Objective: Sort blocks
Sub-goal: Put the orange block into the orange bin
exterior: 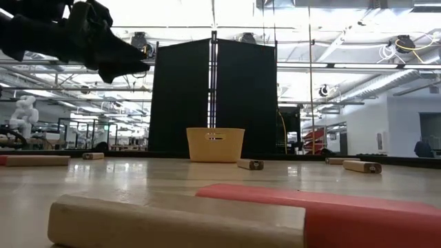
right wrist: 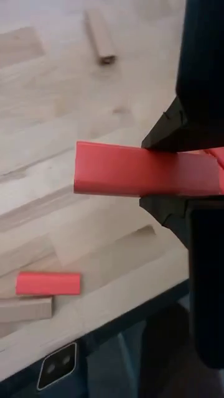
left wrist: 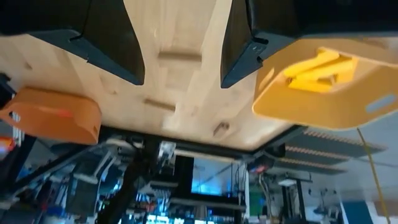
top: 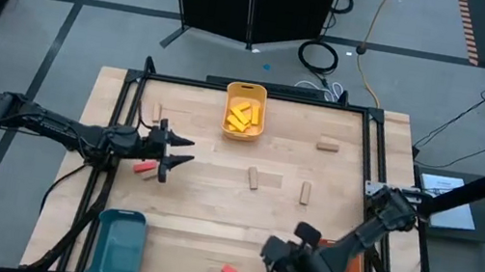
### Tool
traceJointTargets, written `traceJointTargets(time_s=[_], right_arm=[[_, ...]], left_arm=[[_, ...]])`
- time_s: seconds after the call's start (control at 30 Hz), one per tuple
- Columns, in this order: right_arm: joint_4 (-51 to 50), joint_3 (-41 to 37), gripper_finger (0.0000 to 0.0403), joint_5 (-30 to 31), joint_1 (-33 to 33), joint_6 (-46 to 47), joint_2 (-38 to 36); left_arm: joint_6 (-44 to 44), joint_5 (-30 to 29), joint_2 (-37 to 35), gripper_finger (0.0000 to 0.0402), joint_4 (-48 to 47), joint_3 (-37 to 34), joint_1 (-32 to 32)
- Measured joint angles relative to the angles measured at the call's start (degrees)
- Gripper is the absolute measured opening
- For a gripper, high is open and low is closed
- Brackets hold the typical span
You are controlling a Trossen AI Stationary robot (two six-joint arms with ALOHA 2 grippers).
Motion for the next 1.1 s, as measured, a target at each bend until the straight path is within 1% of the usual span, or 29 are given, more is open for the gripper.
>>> traceJointTargets(time_s=[0.1, 0.23, 0.33, 0.43, 0.5, 0.57, 0.63, 0.73, 0.83, 0.97, 1.1], right_arm=[[0.1, -3.1, 0.0041, -0.1, 3.3, 7.0, -0.5], [0.0, -11.8, 0.0041, -1.2, 7.8, 20.4, -3.7], [0.4, -19.9, 0.0041, -5.6, 10.9, 32.8, -6.8], [2.6, -27.8, 0.0041, -12.3, 13.7, 45.3, -10.5], [5.4, -32.5, 0.0041, -16.7, 15.2, 52.8, -12.9], [9.7, -36.6, 0.0041, -18.7, 16.5, 58.2, -14.9], [14.1, -39.5, 0.0042, -18.0, 17.2, 61.0, -16.4], [18.2, -42.1, 0.0052, -17.8, 17.2, 61.2, -17.1], [19.2, -42.6, 0.0068, -18.1, 16.9, 61.7, -16.5], [19.1, -42.6, 0.0102, -18.3, 16.8, 63.6, -16.3], [19.3, -42.6, 0.0139, -22.8, 15.9, 64.4, -16.3]], left_arm=[[0.0, 0.0, 0.0, 0.0207, 1.9, 0.0, 0.0], [-0.3, -0.1, 0.3, 0.0207, 2.2, 0.0, 0.0], [-1.2, -0.1, 1.4, 0.0207, 2.3, 0.0, 0.0], [-3.9, 0.0, 3.2, 0.0207, 2.3, 0.0, 0.0], [-5.4, 0.5, 4.6, 0.0207, 2.3, 0.0, 0.0], [-6.9, 1.6, 6.1, 0.0207, 2.3, 0.0, -0.1], [-8.0, 2.3, 7.5, 0.0207, 2.2, 0.0, -0.1], [-9.4, 2.6, 9.4, 0.0207, 2.8, 0.0, -0.5], [-9.5, 2.6, 10.7, 0.0207, 3.3, 0.0, -1.4], [-9.5, 2.6, 11.6, 0.0207, 3.9, 0.0, -2.6], [-9.5, 2.6, 11.7, 0.0207, 5.0, 0.0, -3.4]])
